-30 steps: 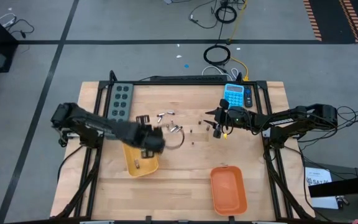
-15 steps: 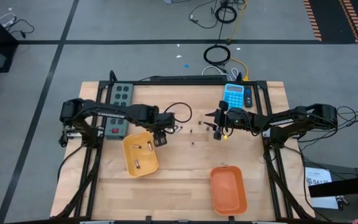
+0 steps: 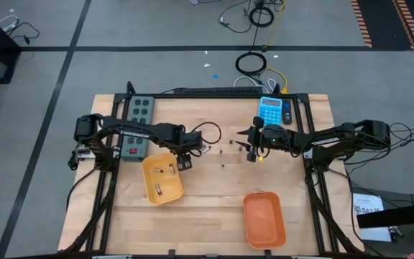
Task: Sort batteries
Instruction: Put the silver battery into the yellow bin
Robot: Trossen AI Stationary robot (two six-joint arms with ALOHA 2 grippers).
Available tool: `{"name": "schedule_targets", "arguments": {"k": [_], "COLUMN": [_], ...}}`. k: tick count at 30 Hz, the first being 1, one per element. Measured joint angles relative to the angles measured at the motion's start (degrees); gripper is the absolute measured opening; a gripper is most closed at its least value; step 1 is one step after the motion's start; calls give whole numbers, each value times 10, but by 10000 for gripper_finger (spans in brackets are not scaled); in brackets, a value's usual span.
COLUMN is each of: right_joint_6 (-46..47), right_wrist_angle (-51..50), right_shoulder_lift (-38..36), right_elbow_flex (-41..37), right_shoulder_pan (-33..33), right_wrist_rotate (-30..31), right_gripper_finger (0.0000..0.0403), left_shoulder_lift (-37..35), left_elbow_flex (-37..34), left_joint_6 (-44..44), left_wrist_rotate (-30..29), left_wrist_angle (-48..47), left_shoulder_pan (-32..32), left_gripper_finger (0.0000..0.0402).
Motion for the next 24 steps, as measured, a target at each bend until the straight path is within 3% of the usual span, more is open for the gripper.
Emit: {"name": "schedule_targets", "arguments": {"k": [24], "right_joint_6": [4], "right_wrist_angle": [3], "right_shoulder_lift": [0], "right_elbow_flex": [0], "right_shoulder_pan": [0], "right_wrist_rotate": [0], "right_gripper_finger": [166], "left_shoulder_lift": [-6], "left_elbow_flex": [-109], "left_joint_6": [-28], "left_wrist_rotate": [49], "left_wrist_angle": [121], "left_shoulder_pan": [0], "left_gripper_finger": [221]}}
